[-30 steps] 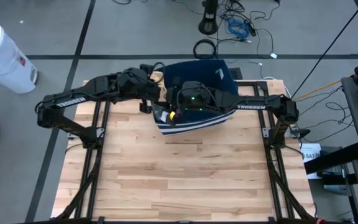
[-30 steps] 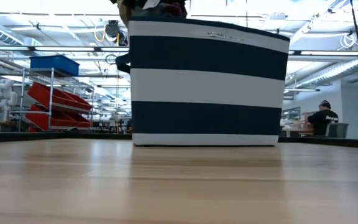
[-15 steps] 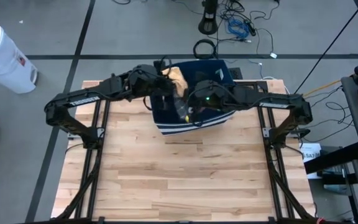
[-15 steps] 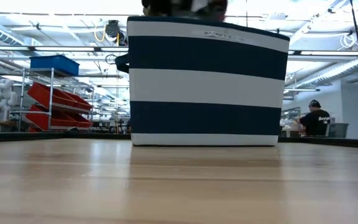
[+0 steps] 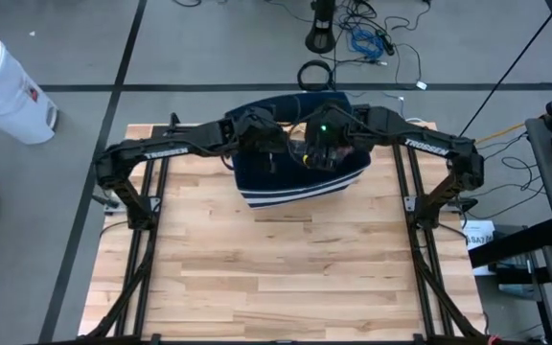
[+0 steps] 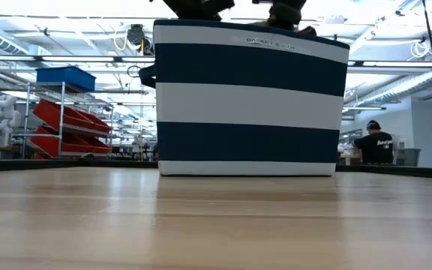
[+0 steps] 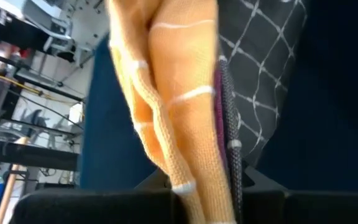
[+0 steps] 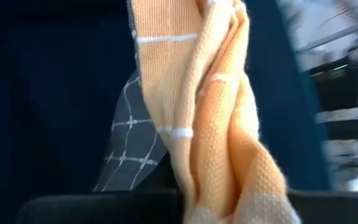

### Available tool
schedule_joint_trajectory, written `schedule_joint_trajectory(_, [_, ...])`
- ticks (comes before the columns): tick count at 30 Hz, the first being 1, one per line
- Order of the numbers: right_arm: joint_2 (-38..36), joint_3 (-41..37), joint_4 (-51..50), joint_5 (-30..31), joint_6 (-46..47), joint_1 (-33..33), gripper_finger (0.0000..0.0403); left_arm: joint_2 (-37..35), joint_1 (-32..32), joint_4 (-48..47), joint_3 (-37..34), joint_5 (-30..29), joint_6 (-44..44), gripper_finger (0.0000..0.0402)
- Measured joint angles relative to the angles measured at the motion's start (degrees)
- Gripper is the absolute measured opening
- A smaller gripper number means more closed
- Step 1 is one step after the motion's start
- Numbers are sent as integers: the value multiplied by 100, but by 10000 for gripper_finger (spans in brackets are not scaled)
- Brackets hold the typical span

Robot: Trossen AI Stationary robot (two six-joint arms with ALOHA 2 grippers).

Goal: Fold towel
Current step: Put the folded stacked towels into the blue laundry bin

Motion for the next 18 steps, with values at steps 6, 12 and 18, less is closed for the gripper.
schedule_joint_trajectory(6, [159, -68, -300, -997, 295, -307, 32, 192, 40, -181, 0, 34, 38, 38])
schedule_joint_trajectory(12, [272, -276, -276, -1728, 602, -40, 32, 192, 116, -416, 0, 241, 50, 38])
schedule_joint_trajectory(18, [291, -332, -299, -2550, 668, 442, 32, 167, 56, -941, 3, 870, 52, 38])
